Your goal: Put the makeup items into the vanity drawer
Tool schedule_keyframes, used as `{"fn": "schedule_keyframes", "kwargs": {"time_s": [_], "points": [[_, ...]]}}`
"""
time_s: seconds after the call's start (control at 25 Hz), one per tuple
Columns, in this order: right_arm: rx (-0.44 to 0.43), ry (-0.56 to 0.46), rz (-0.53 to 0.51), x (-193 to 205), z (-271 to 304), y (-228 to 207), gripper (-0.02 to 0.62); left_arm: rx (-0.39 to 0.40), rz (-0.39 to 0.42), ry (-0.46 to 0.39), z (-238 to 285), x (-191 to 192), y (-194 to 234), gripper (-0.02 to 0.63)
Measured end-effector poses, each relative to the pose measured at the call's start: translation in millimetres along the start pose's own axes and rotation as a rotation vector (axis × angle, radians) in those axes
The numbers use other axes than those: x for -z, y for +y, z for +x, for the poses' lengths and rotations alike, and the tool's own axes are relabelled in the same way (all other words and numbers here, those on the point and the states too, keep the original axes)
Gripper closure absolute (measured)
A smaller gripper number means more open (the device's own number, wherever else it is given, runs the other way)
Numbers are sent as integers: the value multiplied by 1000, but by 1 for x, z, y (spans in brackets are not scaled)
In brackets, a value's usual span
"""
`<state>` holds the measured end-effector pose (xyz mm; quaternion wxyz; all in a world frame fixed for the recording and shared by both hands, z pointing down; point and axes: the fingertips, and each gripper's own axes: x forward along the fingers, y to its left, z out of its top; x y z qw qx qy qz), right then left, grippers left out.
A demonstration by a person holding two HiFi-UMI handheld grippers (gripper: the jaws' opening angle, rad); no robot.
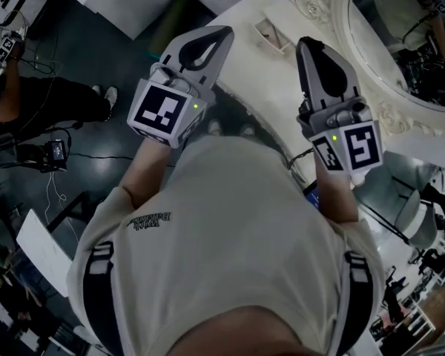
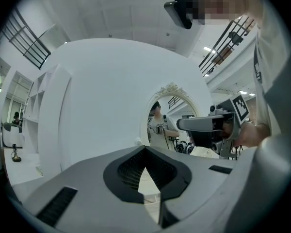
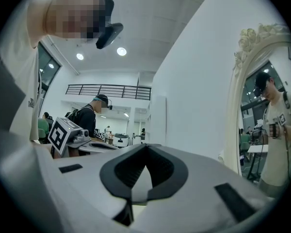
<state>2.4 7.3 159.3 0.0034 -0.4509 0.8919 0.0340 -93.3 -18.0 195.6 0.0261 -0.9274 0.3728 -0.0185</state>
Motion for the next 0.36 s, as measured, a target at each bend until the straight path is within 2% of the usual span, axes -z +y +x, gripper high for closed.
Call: {"fn": "schedule_keyframes", "kwargs": {"time_s": [0.36], "points": [[-3,2,-9,-6,2,5,597,7,7,10,-5,-7,-1,592]]}}
